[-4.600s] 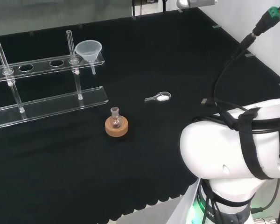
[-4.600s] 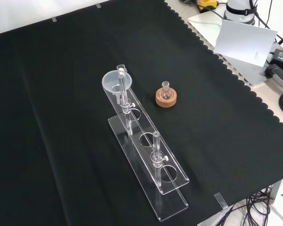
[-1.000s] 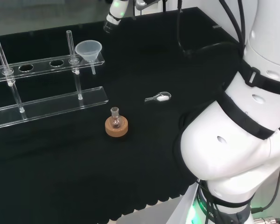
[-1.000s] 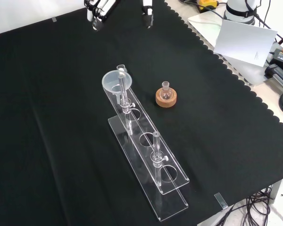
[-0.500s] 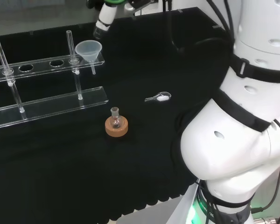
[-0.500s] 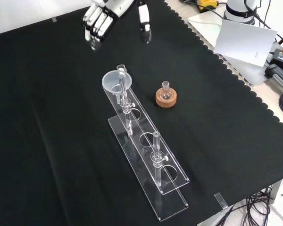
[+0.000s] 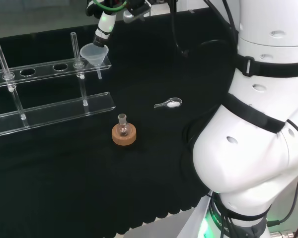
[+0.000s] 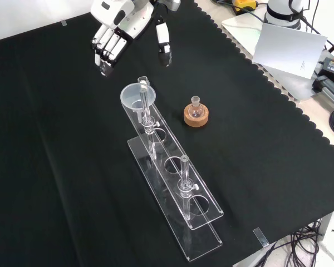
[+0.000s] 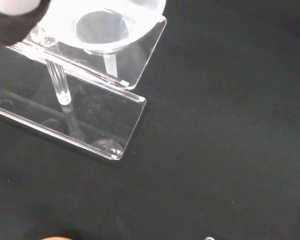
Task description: Pick up the funnel from the transparent funnel stand.
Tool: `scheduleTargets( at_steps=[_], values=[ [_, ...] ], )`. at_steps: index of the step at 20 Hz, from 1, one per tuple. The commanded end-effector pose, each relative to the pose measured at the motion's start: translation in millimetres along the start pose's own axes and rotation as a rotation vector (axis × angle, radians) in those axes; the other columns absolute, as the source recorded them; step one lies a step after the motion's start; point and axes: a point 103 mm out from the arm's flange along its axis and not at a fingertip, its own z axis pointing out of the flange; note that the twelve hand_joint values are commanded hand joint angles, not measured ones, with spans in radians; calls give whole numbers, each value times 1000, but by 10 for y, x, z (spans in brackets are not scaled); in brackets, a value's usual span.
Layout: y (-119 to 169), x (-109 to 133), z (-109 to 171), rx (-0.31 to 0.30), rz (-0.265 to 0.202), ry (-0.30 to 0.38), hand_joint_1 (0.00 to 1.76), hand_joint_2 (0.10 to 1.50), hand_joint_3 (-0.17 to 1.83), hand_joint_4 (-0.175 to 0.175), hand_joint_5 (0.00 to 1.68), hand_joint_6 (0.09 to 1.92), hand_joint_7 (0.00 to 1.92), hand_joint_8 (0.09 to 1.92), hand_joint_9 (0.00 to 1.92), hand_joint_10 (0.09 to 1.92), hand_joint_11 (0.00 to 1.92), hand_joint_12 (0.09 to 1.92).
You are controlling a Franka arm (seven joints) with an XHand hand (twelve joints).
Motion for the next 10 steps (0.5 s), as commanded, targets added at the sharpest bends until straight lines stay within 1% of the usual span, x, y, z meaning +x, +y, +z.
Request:
scheduleTargets(
  at_steps=[1, 5, 8, 10],
  values=[
    [243, 25, 237, 48, 6, 18, 669, 639, 14, -71, 0, 87, 29, 637, 0, 677, 0, 1122],
    [364, 69, 270, 72, 1, 21, 662, 641, 15, -75, 0, 87, 15, 636, 0, 671, 0, 1114],
    [469, 122, 338, 78, 15, 35, 659, 642, 15, -76, 0, 87, 3, 626, 0, 658, 0, 1105],
    [522, 160, 371, 93, 17, 30, 659, 643, 14, -77, 0, 87, 0, 606, 0, 589, 0, 1090]
  ],
)
